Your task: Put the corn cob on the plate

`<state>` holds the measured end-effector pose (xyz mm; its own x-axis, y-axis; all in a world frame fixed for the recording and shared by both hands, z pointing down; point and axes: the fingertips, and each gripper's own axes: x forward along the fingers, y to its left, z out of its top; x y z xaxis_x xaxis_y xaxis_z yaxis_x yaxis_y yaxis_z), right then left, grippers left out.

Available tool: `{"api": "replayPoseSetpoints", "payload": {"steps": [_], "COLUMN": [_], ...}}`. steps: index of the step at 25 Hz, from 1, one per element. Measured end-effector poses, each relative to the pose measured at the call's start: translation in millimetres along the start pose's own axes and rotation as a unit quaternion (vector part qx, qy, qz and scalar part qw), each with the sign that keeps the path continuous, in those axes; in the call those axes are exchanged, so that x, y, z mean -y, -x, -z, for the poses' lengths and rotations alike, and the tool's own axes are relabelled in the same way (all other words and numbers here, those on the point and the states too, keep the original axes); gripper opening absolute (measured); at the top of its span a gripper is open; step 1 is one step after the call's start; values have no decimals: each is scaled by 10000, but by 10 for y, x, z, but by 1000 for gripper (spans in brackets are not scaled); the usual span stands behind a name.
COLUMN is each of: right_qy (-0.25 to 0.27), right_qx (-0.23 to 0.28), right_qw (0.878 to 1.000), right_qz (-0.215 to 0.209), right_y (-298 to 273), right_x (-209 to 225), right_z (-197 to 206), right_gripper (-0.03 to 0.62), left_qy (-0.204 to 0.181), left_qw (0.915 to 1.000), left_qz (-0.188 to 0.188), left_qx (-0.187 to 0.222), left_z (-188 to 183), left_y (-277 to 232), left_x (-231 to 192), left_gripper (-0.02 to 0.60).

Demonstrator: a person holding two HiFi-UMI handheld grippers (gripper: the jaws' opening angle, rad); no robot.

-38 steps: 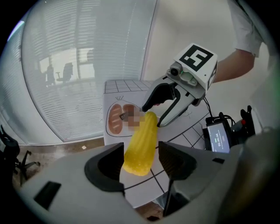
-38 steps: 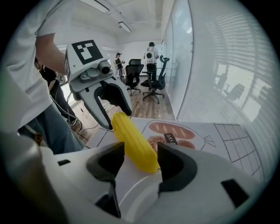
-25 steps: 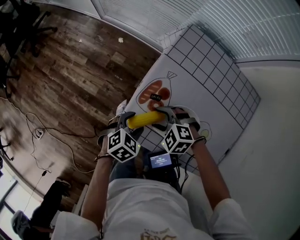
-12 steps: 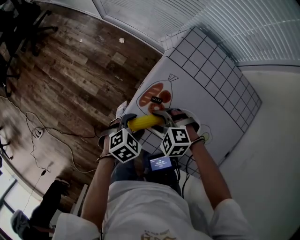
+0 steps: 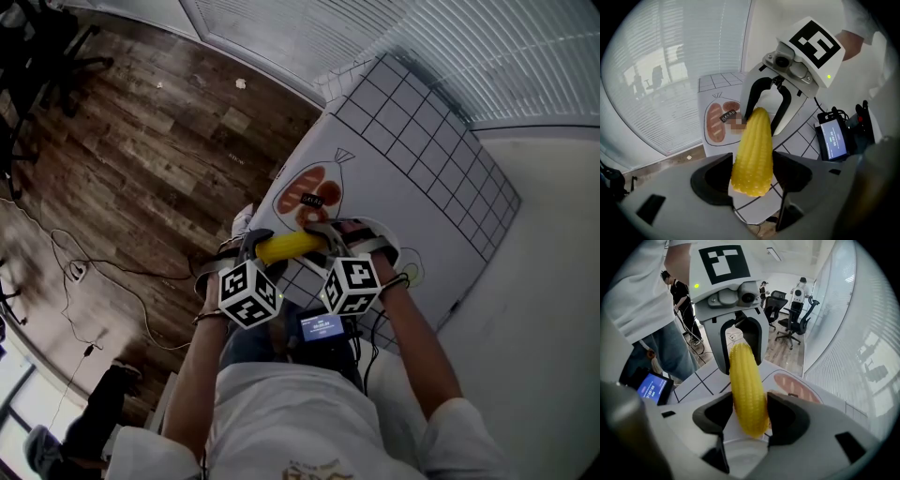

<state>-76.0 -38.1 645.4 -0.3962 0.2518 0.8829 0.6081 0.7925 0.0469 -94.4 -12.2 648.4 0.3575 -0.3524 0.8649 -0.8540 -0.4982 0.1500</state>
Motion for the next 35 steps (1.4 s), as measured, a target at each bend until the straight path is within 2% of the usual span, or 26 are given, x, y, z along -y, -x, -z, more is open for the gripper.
{"api": "replayPoseSetpoints", "payload": {"steps": [13,35], "right_qy": [107,115], "right_qx": [-24,102], "right_qw": [9997,9970], "right_qz": [198,761], "right_y": [247,679], "right_x": [54,107], "right_z": [-231,-500], "right_gripper": [235,230], "left_qy": [-164,-746], "left_qw": [9998,9962], "left_qz": [-84,-439], "left_qx": [47,-58], "left_z": [-88,-315], "left_y": [306,760], "left_x": [-32,-33], "left_gripper": [269,270]}}
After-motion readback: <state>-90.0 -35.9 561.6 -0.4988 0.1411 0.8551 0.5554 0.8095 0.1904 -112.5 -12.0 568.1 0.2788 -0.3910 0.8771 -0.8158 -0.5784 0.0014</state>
